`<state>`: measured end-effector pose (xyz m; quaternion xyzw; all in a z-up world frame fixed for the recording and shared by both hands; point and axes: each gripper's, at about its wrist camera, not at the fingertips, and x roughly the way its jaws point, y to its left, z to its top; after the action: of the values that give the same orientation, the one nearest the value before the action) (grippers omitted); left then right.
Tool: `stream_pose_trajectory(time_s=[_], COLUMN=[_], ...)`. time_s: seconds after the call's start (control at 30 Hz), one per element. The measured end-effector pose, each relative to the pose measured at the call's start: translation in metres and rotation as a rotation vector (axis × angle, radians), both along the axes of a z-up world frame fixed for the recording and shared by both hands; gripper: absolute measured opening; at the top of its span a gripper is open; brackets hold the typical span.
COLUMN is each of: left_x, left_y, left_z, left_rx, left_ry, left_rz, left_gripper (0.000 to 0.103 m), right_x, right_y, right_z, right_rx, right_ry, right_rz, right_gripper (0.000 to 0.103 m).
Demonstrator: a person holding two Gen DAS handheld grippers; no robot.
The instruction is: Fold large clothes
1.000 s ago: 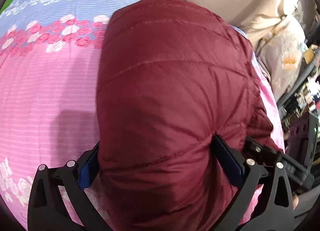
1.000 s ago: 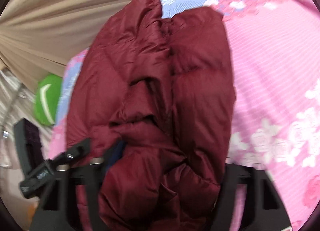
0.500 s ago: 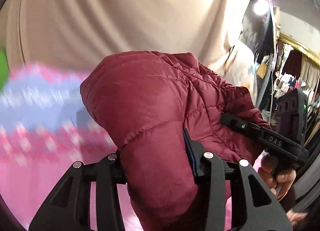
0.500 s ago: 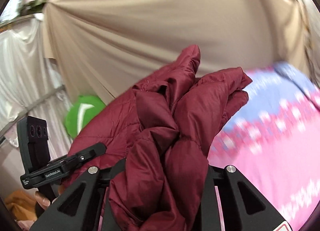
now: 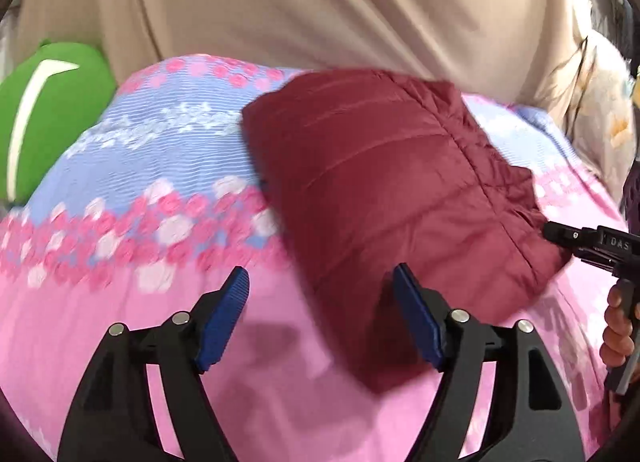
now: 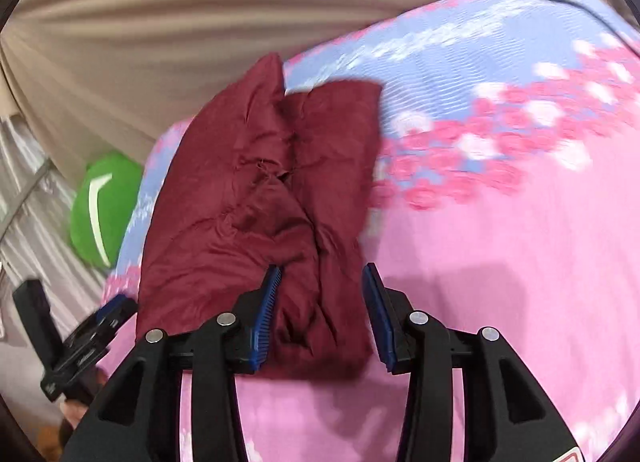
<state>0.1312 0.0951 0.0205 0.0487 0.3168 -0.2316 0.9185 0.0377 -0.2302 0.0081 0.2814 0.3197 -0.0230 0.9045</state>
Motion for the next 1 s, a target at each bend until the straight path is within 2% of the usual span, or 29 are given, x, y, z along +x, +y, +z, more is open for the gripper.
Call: stream_pose_trajectory(time_s=[0.1, 0.17, 0.2, 0.27, 0.3, 0.37, 0.4, 0.43, 0.47, 0.5, 0.53, 0.57, 0.63, 0.73, 0.8, 0.87, 1.0], left_x=[-0.025, -0.041, -0.049, -0.050, -0.050, -0.039, -0.032, -0.022, -0.011, -0.006, 0.002, 0.004, 0.008, 0.012, 0.007, 0.001, -0.001], left_y=[0.005, -0.008, -0.016, -0.036, -0.044, -0.055, -0.054, -0.052, -0.043, -0.036, -0.026, -0.022, -0.013, -0.012, -0.017, -0.018, -0.017], left_z=[0.010, 0.012, 0.009, -0.005, -0.012, -0.031, -0.038, -0.044, -0.045, -0.044, -0.041, -0.038, -0.037, -0.051, -0.056, -0.053, -0.053], left_rx=[-0.030, -0.043, -0.034, 0.032, 0.074, 0.146, 0.160, 0.172, 0.145, 0.115, 0.076, 0.070, 0.067, 0.058, 0.086, 0.090, 0.068], left_ry=[0.013, 0.021, 0.022, 0.014, 0.010, 0.026, 0.050, 0.081, 0.112, 0.128, 0.148, 0.148, 0.133, 0.176, 0.131, 0.123, 0.138], left_rz=[-0.032, -0.087, -0.109, -0.133, -0.127, -0.101, -0.090, -0.066, -0.043, -0.039, -0.023, -0.008, 0.024, 0.029, 0.041, 0.054, 0.058], left_gripper=[0.073, 0.080, 0.087, 0.087, 0.087, 0.078, 0.064, 0.052, 0.050, 0.049, 0.040, 0.036, 0.035, 0.036, 0.037, 0.037, 0.039], right_x=[-0.018, -0.019, -0.017, -0.009, -0.006, 0.009, 0.016, 0.019, 0.023, 0.023, 0.022, 0.019, 0.015, 0.025, 0.029, 0.029, 0.031], right_y=[0.013, 0.022, 0.028, 0.033, 0.030, 0.026, 0.024, 0.026, 0.026, 0.025, 0.025, 0.027, 0.033, 0.043, 0.044, 0.042, 0.043], right_z=[0.025, 0.037, 0.039, 0.037, 0.032, 0.014, 0.005, -0.001, -0.007, -0.008, -0.008, -0.005, -0.001, -0.022, -0.035, -0.036, -0.035], right_rx=[-0.082, -0.130, -0.154, -0.210, -0.213, -0.165, -0.140, -0.125, -0.096, -0.066, -0.032, 0.002, -0.010, -0.101, -0.131, -0.128, -0.210], right_ry=[-0.056, -0.074, -0.081, -0.067, -0.048, 0.004, 0.033, 0.047, 0.052, 0.045, 0.033, 0.007, -0.015, 0.055, 0.078, 0.084, 0.098], right_rz=[0.014, 0.046, 0.058, 0.053, 0.050, 0.060, 0.056, 0.055, 0.060, 0.069, 0.083, 0.101, 0.108, 0.105, 0.100, 0.093, 0.076], right_gripper=[0.036, 0.037, 0.038, 0.046, 0.047, 0.047, 0.048, 0.043, 0.027, 0.020, 0.012, 0.007, 0.005, 0.005, 0.005, 0.005, 0.005])
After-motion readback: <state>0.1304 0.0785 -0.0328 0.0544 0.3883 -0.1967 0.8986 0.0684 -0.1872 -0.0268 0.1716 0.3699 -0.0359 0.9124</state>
